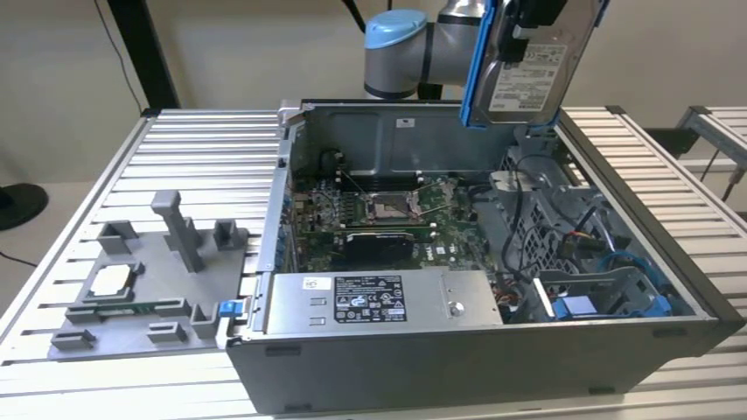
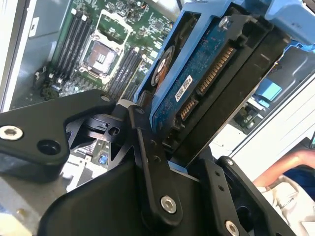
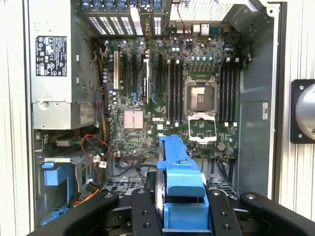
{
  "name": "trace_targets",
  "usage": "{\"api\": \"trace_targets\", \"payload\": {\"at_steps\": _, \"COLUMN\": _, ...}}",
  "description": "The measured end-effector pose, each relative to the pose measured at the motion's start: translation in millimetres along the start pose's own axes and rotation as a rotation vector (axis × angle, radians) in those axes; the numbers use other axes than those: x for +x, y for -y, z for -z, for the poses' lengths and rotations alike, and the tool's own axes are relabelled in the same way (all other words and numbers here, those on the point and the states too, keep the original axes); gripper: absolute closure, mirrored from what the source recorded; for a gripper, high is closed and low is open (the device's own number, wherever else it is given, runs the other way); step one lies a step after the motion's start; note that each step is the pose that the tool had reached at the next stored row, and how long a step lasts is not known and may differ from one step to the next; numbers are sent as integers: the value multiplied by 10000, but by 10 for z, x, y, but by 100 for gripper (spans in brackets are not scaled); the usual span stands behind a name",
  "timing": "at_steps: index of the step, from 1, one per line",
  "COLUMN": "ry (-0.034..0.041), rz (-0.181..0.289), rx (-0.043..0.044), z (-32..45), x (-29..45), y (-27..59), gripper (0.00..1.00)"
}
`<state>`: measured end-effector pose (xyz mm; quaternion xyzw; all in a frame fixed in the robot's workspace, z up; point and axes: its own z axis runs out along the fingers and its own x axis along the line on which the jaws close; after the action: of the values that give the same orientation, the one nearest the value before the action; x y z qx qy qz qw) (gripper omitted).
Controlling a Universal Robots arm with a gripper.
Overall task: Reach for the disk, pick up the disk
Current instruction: 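Pick up the disk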
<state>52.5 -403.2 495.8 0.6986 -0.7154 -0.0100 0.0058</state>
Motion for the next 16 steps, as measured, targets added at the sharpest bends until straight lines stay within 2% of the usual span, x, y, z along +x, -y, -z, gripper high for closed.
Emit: {"api": "trace_targets", "payload": {"at_steps": 16, "ry": 0, "rz": 0, "rx": 0, "z": 1, "x": 209, "y": 5, "gripper": 100}}
